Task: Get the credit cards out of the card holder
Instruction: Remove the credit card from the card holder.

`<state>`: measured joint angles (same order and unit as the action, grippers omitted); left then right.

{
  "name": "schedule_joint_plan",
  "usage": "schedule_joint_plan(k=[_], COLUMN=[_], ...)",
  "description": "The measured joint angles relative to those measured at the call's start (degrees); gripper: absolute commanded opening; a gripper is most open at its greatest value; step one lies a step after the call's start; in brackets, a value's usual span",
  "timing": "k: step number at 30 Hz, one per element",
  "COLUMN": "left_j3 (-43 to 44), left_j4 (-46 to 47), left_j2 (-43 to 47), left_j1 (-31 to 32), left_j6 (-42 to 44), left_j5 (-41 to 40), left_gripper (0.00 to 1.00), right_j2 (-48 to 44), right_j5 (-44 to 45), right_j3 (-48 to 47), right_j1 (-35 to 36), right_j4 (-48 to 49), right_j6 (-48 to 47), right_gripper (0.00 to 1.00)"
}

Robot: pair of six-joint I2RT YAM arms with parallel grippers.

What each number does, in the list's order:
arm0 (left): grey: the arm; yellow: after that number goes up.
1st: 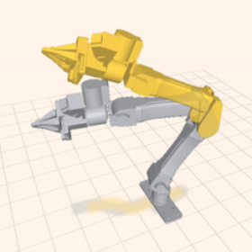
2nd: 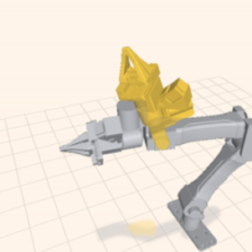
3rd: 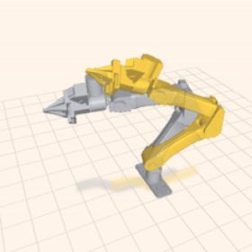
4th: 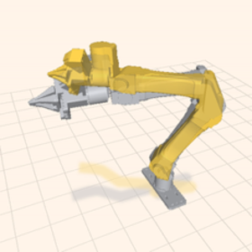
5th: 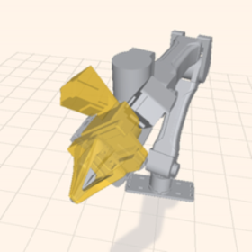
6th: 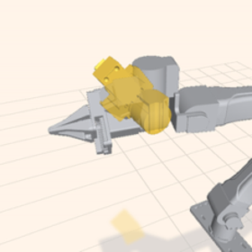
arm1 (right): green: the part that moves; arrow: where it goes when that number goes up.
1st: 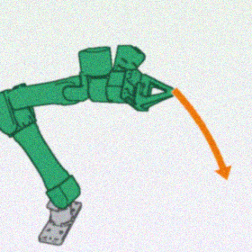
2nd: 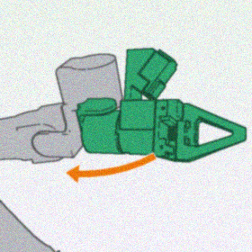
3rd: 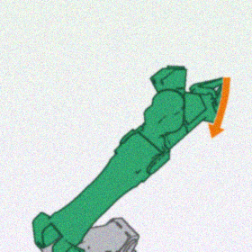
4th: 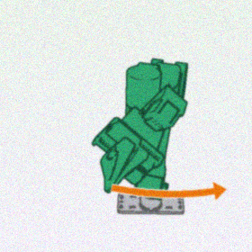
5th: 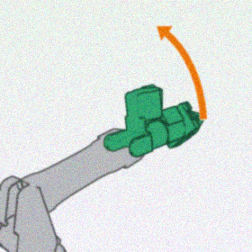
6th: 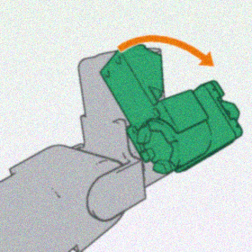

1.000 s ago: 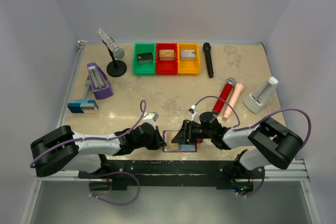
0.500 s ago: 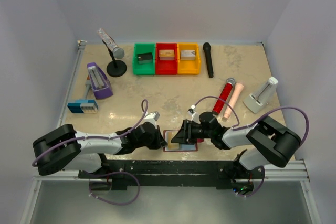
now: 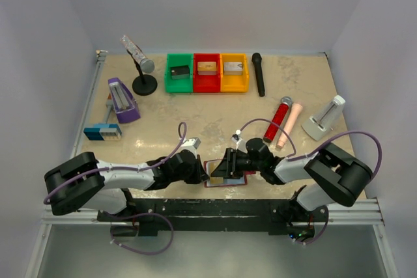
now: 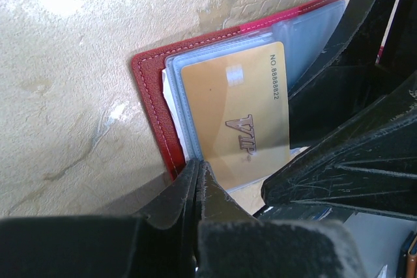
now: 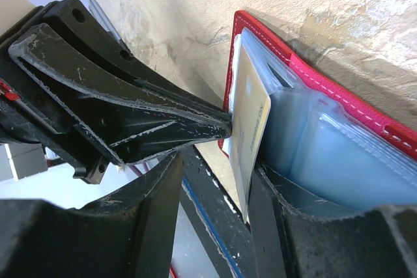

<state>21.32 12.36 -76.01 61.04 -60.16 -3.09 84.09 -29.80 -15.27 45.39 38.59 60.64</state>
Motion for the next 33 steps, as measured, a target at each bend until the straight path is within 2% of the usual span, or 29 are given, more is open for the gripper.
schedule_joint_plan(k=[17,33], left_j3=[-1.5,-3.9], left_j4=[2.2,4.9], left_j2=[0.1,1.0], left_j1=[0.0,0.0], left_j6=[-2.1,-5.5], left_j5=[-0.4,-1.7], left_gripper=[0.00,0.00], right_j2=[-3.5,-10.5], right_j5=[0.1,0.7], right_j3=[-0.2,-0.2], right_j1=[0.1,0.1], right_j4=[-5.2,-12.5], right_j6=[-0.9,-3.0], right_gripper=[0.44,0.44])
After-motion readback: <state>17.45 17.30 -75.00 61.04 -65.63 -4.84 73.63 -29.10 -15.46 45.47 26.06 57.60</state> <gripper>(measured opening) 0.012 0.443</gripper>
